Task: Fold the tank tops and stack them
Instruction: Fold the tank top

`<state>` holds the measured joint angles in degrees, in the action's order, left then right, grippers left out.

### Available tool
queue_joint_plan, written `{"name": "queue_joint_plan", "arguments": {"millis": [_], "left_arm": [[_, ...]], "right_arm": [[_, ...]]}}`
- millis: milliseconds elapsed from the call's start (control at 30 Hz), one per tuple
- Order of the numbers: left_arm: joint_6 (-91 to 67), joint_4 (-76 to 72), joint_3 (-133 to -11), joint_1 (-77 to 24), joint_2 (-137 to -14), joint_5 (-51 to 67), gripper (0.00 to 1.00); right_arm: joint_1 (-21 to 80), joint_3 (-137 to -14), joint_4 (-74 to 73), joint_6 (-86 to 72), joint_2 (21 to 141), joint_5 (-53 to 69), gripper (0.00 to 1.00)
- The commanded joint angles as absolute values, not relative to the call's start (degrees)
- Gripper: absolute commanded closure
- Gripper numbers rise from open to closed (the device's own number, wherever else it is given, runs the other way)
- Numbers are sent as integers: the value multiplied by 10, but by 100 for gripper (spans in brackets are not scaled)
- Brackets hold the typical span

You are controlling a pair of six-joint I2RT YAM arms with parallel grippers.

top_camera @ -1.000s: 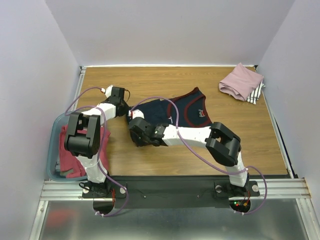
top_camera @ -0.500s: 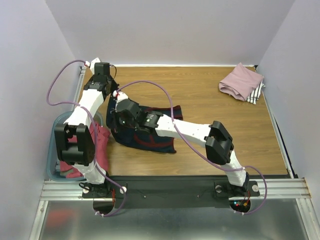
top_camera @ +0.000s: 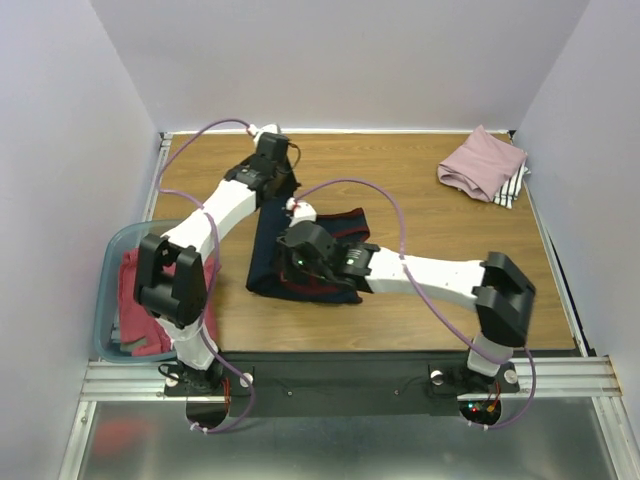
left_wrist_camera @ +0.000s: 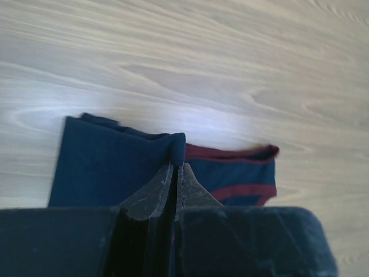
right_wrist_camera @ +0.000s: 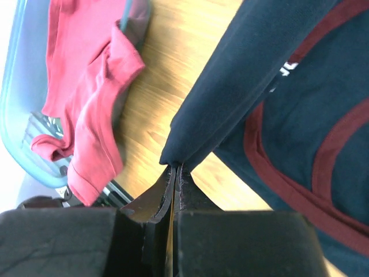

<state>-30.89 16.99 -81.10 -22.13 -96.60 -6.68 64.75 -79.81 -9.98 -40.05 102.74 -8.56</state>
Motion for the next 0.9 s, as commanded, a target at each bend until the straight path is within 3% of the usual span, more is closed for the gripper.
{"name": "queue_joint_plan", "arguments": {"millis": [0,333,600,867], "left_arm": [[-337,103,-864,-266,-989,-69,100],[-376,94,-948,-377,-1086,-83,100],[-399,115,-1058,-430,-1173,-92,100],[-410,127,-1078,-424,-1180,-112,100]], "right_arm": [[659,-727,-52,-447,935,-111,100],[659,-497,-47,-504,755,-204,100],[656,-383,-53,-540,621,-244,100],[656,-396,-60,-532,618,-226,100]]}}
